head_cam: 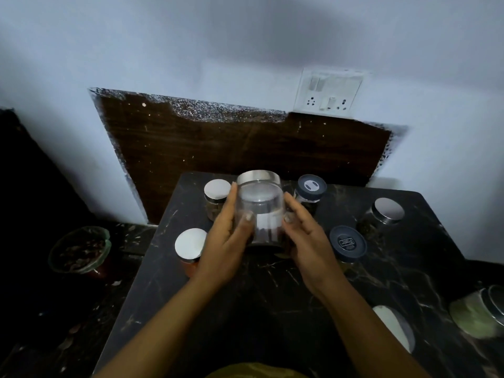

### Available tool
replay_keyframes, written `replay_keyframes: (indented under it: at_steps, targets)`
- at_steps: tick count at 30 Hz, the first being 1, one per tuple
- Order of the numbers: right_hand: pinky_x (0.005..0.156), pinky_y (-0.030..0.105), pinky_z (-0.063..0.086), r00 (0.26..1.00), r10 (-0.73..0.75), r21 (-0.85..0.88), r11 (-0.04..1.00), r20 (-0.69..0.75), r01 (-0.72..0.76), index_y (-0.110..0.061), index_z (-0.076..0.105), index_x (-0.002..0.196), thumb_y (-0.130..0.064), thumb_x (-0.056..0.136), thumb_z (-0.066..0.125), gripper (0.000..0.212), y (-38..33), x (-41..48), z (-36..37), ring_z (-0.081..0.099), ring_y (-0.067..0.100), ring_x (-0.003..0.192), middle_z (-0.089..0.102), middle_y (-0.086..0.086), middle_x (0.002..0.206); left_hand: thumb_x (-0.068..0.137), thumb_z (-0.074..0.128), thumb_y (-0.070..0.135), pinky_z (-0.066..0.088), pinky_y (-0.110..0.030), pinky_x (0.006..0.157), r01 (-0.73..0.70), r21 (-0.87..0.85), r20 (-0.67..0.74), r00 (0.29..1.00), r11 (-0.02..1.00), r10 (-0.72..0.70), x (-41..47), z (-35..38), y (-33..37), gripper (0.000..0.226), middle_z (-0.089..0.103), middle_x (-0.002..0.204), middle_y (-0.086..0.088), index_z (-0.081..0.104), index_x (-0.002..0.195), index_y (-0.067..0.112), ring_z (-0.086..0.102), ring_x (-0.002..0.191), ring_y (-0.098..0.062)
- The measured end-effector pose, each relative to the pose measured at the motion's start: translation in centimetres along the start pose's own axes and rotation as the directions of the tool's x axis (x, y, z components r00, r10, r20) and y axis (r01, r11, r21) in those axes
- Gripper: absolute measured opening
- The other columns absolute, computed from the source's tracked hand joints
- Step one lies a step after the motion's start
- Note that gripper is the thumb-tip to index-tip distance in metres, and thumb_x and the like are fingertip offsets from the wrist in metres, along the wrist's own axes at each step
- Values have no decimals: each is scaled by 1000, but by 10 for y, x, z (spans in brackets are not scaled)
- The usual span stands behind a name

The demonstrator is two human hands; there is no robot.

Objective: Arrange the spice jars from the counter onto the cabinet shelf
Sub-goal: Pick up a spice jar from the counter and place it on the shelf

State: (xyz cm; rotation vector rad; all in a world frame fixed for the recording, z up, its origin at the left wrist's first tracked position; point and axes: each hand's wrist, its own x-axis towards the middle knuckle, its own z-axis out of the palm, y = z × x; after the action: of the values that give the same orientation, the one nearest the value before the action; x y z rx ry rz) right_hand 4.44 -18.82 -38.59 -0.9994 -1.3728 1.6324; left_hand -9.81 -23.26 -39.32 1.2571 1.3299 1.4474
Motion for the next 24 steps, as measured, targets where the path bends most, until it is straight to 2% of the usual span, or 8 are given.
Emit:
replay_keyframes:
  at_steps: [4,7,10,13,15,17,20,24]
  targets:
    - [97,42,50,1000,-28,77,997,10,27,-29,37,141,-29,76,57,69,-4,1,-4,59,13,116,58,-9,128,64,68,47,52,-29,92,-9,-95,50,999,995,13,4,7,3,91,40,132,26,12,136,49,52,120,-3]
    - [90,46,52,993,35,194,979,110,-56,-34,30,144,-27,76,58,74,-6,3,-5,62,22,113,57,1,132,68,66,34,53,-29,88,13,-223,58,998,975,-1,5,12,3,88,45,135,11,17,141,38,56,118,-10]
    - [87,50,53,986,35,216,974,163,-70,-37,34,141,-23,77,58,69,-9,4,-5,64,25,109,62,3,124,81,60,21,51,-25,89,39,-175,60,998,984,-29,6,15,0,82,44,138,8,12,145,39,55,118,-5]
    - [88,47,54,995,-22,179,984,99,3,-40,35,137,-21,72,62,73,-9,5,-9,65,20,108,62,3,125,74,61,53,41,-40,106,37,9,65,997,999,-37,9,11,0,86,30,149,11,2,137,57,41,132,-9]
    - [93,46,52,994,-50,129,991,93,37,-41,34,138,-26,72,63,73,-10,5,-11,61,17,114,59,-2,129,65,65,65,42,-36,104,36,36,111,993,999,-40,8,11,3,97,33,143,26,-2,135,59,41,131,-4]
    - [92,42,53,994,-65,115,992,93,54,-41,35,137,-30,79,63,66,-10,7,-12,61,15,113,59,-7,126,66,70,50,48,-29,96,25,-48,133,991,999,-18,7,12,6,94,44,131,34,5,134,59,49,124,-1]
    - [91,44,53,995,-39,172,985,93,23,-36,34,141,-31,83,59,64,-10,9,-12,63,19,110,63,-5,122,72,65,37,46,-39,101,14,-158,133,991,987,7,8,10,3,91,41,143,12,10,145,42,48,128,-13]
    - [97,56,46,991,-4,209,978,137,-25,-36,26,146,-16,81,63,77,-7,9,-9,62,26,112,61,6,127,75,56,49,41,-50,104,70,-110,119,991,991,-57,8,11,1,71,38,145,15,16,132,62,46,130,-16]
